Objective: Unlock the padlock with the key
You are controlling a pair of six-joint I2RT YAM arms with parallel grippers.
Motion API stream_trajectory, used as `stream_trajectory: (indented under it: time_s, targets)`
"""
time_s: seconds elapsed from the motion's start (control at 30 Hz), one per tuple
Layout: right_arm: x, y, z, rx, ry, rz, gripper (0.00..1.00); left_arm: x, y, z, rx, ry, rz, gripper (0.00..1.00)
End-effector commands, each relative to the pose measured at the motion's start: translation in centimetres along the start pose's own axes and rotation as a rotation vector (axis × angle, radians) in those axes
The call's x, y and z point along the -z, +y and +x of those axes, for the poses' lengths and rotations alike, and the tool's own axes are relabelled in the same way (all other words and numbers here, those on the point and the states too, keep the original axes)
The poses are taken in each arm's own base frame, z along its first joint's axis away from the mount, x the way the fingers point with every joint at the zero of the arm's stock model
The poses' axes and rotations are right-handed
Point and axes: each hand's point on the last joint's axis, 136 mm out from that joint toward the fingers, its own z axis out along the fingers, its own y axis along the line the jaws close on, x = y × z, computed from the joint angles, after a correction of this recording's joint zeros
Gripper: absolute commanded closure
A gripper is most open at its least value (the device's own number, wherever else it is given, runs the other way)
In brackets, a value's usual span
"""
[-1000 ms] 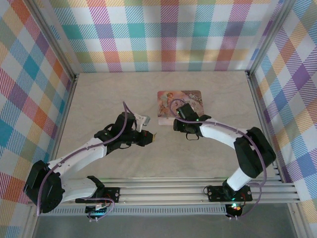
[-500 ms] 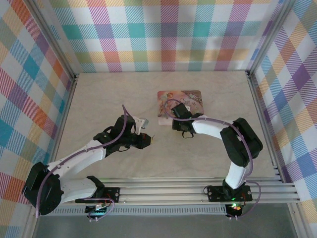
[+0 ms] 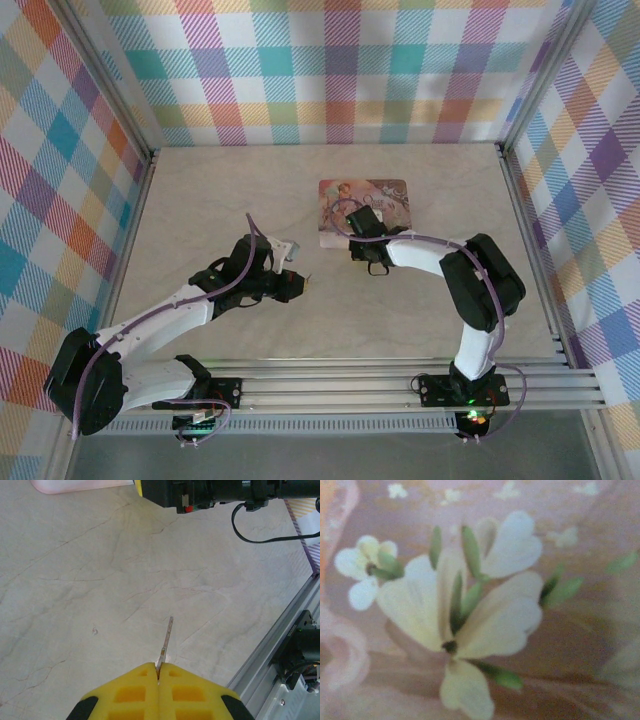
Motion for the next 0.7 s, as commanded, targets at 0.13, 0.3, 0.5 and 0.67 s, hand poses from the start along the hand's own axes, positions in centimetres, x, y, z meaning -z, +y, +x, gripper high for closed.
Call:
stream_trajectory:
  time_s: [0.13,0.3,0.5,0.67]
  targets:
    - [1.8,0.6,-1.1,0.037,0.008,-0.06,0.91,0.1,-0.3,-1.1,-0.107,-0.086,0.021,1.0]
    - [3.4,1.2,-1.2,0.082,0.054,-0.115,1.0,-0.5,-0.1,-1.7,-0.144,-0.097,0.01,1.0]
    - [5.5,1.8,-1.5,0.074,0.1,-0.193,1.0,-1.8,-0.4,-2.5,-0.17,-0.127,0.047,1.0]
    - [7.3,2.3,-2.0,-0.008,0.168,-0.267,1.0,-3.5,-1.2,-3.2,-0.201,-0.135,0.104,1.0]
